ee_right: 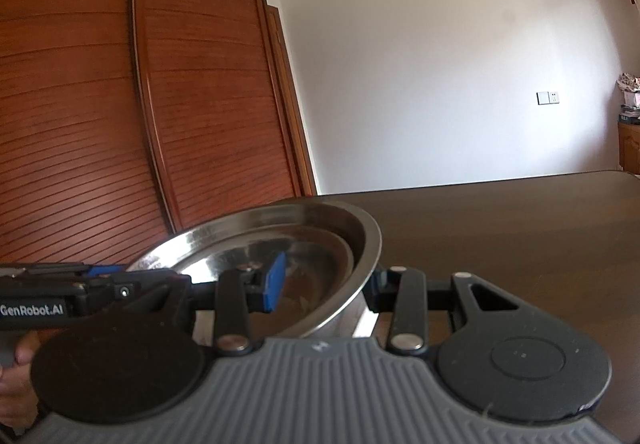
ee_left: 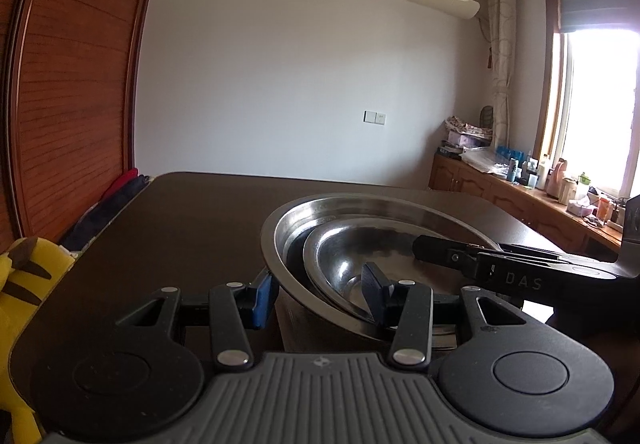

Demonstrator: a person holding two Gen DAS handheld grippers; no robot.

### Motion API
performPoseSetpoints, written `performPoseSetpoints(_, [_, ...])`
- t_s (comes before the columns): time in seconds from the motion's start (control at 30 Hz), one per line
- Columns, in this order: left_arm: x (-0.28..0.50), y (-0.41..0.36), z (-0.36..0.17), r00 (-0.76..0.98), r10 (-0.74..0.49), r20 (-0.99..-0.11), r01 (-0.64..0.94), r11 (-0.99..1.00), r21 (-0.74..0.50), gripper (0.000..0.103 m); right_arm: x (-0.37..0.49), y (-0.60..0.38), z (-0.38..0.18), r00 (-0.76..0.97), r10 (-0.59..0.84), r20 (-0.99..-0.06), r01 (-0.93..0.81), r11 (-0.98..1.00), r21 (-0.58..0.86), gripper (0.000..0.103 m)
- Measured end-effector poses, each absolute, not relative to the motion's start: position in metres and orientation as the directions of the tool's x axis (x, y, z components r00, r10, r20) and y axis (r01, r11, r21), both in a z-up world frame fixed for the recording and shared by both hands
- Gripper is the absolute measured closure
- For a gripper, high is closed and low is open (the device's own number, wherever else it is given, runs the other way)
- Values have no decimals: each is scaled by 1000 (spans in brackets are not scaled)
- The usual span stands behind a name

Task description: Organize plates and bowls

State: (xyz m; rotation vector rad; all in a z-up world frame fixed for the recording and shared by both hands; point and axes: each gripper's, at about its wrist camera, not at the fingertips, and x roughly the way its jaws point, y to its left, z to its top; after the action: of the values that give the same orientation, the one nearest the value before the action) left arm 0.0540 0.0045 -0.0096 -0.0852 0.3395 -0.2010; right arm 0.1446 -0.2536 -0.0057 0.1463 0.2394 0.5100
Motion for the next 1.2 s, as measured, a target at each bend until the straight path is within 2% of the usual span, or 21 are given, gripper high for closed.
performPoseSetpoints(0.3, [54, 3, -11, 926, -206, -316, 183, 978, -102, 30, 144, -254, -8, 843, 499, -200, -466, 864, 191, 61])
performPoseSetpoints(0.43, [53, 5, -13, 932, -194, -307, 176, 981, -87, 22, 149, -246, -2, 843, 498, -204, -466, 865, 187, 59])
performPoseSetpoints(0.53, [52, 9, -12, 934, -189, -304, 170, 982, -88, 17, 147, -244, -1, 842, 499, -207, -470, 865, 172, 53])
performPoseSetpoints(0.6, [51, 12, -11, 937, -178, -301, 160, 983, -84, 13, 144, -242, 0, 851, 485, -203, -463, 874, 148, 37])
performPoseSetpoints(0.67, [50, 14, -8, 942, -166, -290, 151, 986, -77, 9, 142, -242, 3, 854, 483, -194, -465, 875, 134, 33])
performPoseSetpoints(0.83, [44, 18, 7, 958, -132, -254, 120, 991, -64, 0, 133, -247, 10, 871, 459, -175, -440, 887, 136, 33])
performPoseSetpoints(1.2, [32, 2, 38, 972, -118, -205, 119, 993, -5, 0, 105, -277, 43, 927, 356, -120, -346, 933, 98, 32])
